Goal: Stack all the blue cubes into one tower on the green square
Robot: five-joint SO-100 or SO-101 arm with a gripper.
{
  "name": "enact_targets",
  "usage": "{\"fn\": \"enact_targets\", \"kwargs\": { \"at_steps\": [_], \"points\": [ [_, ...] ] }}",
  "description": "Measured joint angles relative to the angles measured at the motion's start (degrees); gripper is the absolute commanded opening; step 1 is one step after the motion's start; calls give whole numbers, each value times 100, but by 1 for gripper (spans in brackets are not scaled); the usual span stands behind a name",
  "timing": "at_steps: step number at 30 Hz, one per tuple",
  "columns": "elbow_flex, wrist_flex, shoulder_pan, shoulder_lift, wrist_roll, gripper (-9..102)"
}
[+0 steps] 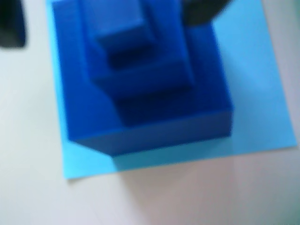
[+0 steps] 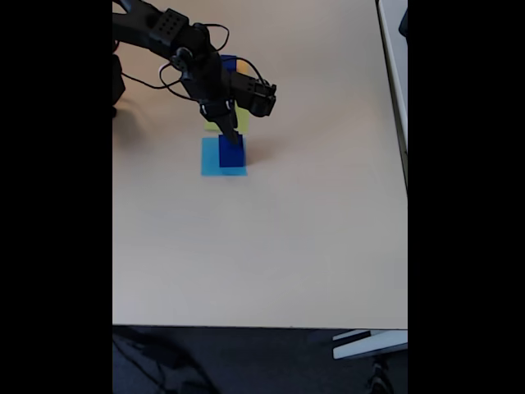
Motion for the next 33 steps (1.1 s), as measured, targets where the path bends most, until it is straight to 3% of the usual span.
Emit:
{"fn": "enact_targets", "kwargs": {
  "at_steps": [33],
  "points": [
    [325,-264,0,0,0,10]
  ]
}}
